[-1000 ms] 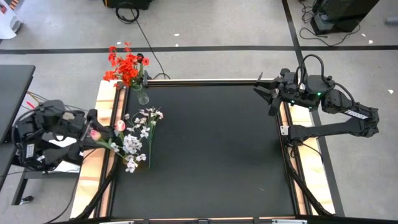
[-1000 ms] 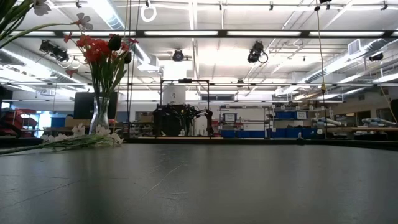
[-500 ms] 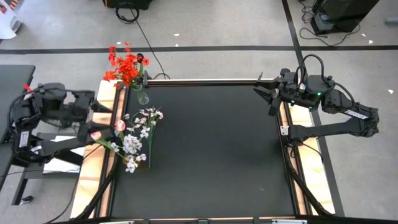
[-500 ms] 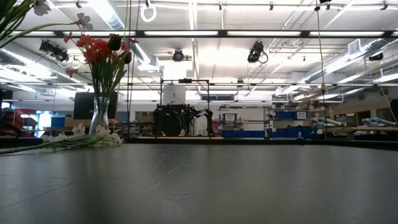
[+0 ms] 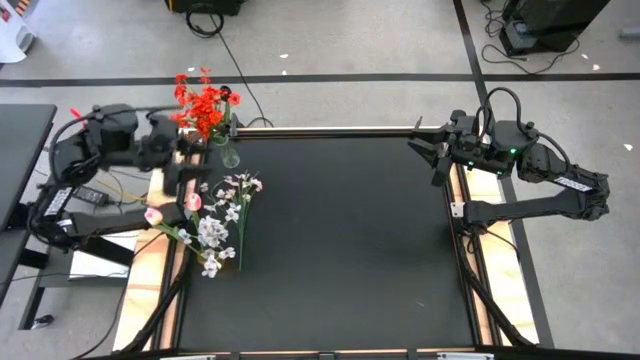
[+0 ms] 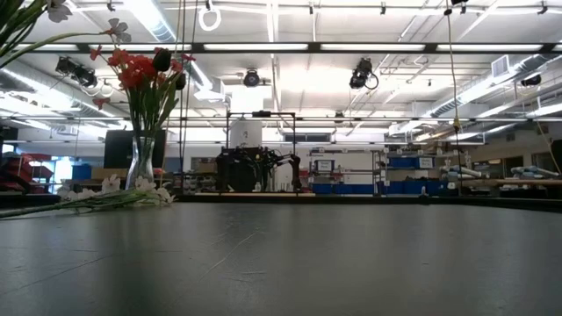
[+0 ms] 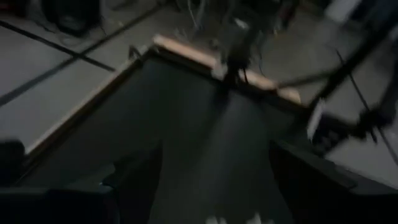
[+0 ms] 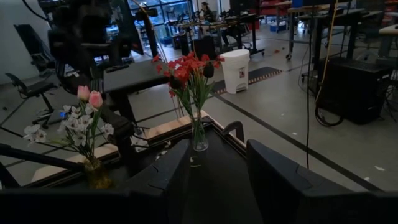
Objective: Sort flowers into vase by color
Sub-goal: Put the white flowers into the yellow vase
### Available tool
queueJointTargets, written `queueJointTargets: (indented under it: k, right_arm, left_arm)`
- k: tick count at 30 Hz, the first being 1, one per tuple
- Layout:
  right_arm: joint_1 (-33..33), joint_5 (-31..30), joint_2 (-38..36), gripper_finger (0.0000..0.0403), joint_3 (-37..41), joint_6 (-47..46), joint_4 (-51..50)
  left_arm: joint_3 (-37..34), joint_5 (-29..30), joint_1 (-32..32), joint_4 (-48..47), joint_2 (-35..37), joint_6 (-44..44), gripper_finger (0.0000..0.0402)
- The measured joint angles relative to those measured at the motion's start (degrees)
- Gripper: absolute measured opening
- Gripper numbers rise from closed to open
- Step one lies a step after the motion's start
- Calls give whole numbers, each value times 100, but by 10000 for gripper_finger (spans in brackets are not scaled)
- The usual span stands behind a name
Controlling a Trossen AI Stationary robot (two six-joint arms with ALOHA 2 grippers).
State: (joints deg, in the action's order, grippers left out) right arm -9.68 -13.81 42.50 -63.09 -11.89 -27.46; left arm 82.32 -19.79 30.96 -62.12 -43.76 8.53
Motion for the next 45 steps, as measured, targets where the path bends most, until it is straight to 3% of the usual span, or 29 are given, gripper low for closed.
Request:
queueJointTargets:
  k: [4,10,16,21,28,34,39,45]
  right_arm:
    - [0,-2,-1,165,0,32,3]
    - [-26,-249,117,165,-2,51,502]
    - [-42,-209,422,165,-11,-1373,1565]
    - [-130,-216,918,165,-11,-1937,1521]
    - [-187,83,2467,165,0,-2885,1618]
    - [-181,920,4076,164,-19,-3767,2512]
    - [-130,1220,5259,164,-554,-4374,2656]
    - [-86,1220,5876,164,-1143,-4824,2502]
  left_arm:
    - [2,255,0,554,-346,515,298]
    - [-72,704,-2,562,-856,1154,298]
    - [-136,799,-4,578,-1390,1643,297]
    - [-136,908,-2,575,-1640,2087,297]
    - [-138,967,-3,410,-1672,2434,297]
    - [-140,1292,0,-575,-1612,2185,297]
    - [-140,1379,-32,-1079,-1711,2071,297]
    - [-138,1609,-289,-1151,-2122,2061,297]
